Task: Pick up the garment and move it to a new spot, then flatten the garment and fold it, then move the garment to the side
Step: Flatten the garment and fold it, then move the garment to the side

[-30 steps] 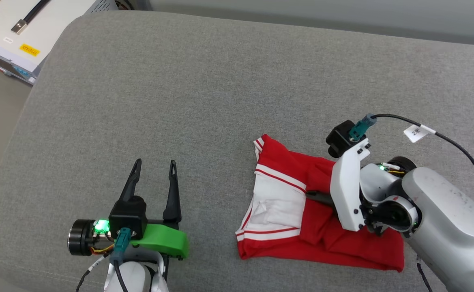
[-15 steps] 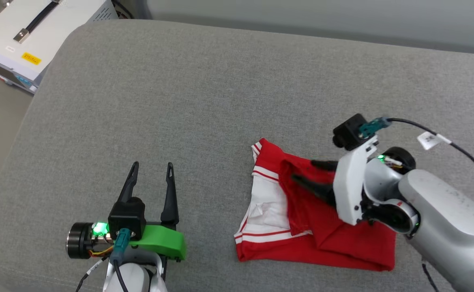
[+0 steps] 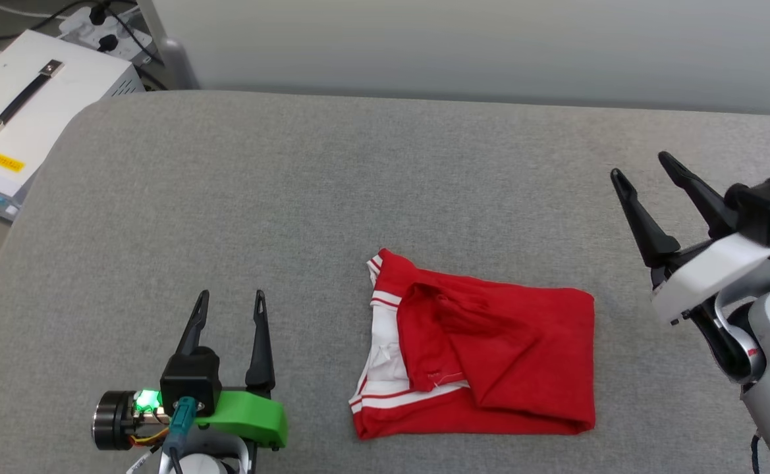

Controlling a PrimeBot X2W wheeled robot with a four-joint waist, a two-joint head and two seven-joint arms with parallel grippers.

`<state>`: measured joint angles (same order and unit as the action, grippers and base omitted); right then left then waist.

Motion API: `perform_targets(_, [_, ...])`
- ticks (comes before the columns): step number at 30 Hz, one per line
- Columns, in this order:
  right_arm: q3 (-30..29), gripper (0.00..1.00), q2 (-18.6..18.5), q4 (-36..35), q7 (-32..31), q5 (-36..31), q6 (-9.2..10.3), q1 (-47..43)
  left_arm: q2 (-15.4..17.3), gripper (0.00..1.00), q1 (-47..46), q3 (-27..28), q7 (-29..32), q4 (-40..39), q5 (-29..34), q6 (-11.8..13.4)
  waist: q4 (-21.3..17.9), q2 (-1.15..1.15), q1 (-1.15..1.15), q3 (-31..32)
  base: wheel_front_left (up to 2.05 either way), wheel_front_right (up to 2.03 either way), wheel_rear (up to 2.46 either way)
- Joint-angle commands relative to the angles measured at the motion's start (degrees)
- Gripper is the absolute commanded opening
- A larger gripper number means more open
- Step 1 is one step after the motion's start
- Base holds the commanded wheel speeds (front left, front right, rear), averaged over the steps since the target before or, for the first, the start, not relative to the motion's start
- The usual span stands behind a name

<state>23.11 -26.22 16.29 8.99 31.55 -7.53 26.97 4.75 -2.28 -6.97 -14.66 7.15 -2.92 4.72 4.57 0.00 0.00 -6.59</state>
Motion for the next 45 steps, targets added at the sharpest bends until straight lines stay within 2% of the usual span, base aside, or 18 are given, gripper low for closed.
perform_targets(1, [-2.12, 1.00, 1.28, -0.06, 1.65, -1.80, 0.04, -2.11, 0.33, 1.00, 1.02, 0.23, -0.34, -0.34, 0.37, -0.22, -1.76, 0.00, 0.00, 1.94, 0.00, 0.00, 0.00])
perform_targets(6, [-11.21, 1.00, 5.90, -2.97, 4.85, -8.28, 0.04, -9.36, 0.54, 1.00, 2.45, 0.85, -0.34, -1.08, 0.26, -0.14, -2.91, 0.00, 0.00, 3.48, 0.00, 0.00, 0.00])
perform_targets(11, [-17.12, 1.00, 10.60, -6.92, 5.55, -12.36, 0.04, -16.58, 0.52, 1.00, 3.57, 1.50, -0.34, -1.93, -0.50, -0.40, -3.49, 0.00, 0.00, 4.64, 0.00, 0.00, 0.00])
perform_targets(18, [-20.52, 1.00, 15.24, -12.13, 5.87, -16.64, 0.04, -25.76, 0.68, 1.00, 5.07, 2.21, -0.34, -2.78, -0.91, -0.53, -3.40, 0.00, 0.00, 6.43, 0.00, 0.00, 0.00])
perform_targets(24, [-21.47, 1.00, 17.90, -13.46, 5.93, -18.21, 0.04, -30.87, 0.77, 1.00, 6.47, 1.74, -0.34, -2.10, -1.04, -0.97, -3.23, 0.00, 0.00, 7.63, 0.00, 0.00, 0.00])
perform_targets(36, [-22.30, 1.00, 18.19, -13.10, 5.96, -19.29, 0.04, -32.24, 1.03, 1.00, 7.16, 1.34, -0.34, -1.29, -1.09, -0.55, -2.92, 0.00, 0.00, 7.86, 0.00, 0.00, 0.00])
perform_targets(41, [-22.37, 1.00, 15.48, -14.38, 5.50, -19.39, 0.04, -28.29, 0.99, 1.00, 6.61, 1.00, -0.34, -1.50, -1.04, -0.34, -2.40, 0.00, 0.00, 7.09, 0.00, 0.00, 0.00])
perform_targets(45, [-21.69, 1.00, 11.33, -16.27, 3.00, -18.82, 0.04, -21.52, 0.79, 1.00, 6.04, 0.51, -0.34, -1.64, -1.04, -0.16, -1.96, 0.00, 0.00, 5.84, 0.00, 0.00, 0.00])
